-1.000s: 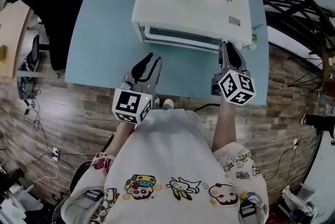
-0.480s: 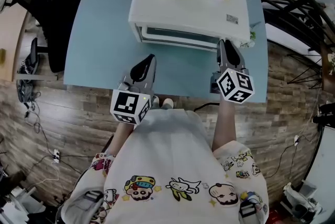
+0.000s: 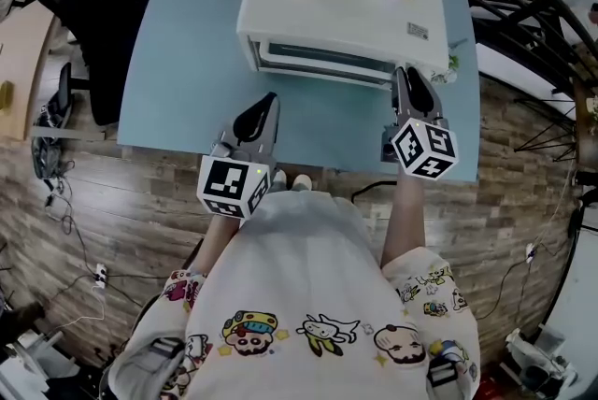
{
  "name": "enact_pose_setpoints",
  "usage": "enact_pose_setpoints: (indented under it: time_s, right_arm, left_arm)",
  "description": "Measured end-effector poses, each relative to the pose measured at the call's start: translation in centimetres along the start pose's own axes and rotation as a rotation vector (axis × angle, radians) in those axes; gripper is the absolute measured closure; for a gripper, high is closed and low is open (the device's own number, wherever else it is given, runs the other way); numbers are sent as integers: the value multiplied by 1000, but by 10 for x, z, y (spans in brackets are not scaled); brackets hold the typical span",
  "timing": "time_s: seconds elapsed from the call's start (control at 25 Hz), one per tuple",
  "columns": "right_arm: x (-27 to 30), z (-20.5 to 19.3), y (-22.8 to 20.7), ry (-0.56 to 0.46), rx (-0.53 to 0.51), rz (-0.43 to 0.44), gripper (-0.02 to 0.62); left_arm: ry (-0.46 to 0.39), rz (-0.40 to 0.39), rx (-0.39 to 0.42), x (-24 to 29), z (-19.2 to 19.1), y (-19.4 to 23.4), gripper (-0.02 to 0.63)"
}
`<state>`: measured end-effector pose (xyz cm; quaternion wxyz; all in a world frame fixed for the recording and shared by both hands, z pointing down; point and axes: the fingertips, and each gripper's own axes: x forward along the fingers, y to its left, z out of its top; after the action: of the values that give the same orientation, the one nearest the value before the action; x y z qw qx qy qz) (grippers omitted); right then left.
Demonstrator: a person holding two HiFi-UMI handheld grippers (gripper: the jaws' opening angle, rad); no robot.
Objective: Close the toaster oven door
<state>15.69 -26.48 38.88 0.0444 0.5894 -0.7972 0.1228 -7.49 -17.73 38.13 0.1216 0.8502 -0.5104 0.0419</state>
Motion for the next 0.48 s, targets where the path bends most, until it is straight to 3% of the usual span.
enact_pose_setpoints:
  time_s: [0.24, 0.48]
  right_arm:
    - [-17, 10, 10, -33, -37, 26, 492]
    - [-46, 7, 33, -37, -160, 66, 494]
  left_arm:
    - [-10, -9, 9, -7, 3, -3, 606]
    - [-8, -24, 21, -13, 2, -13, 606]
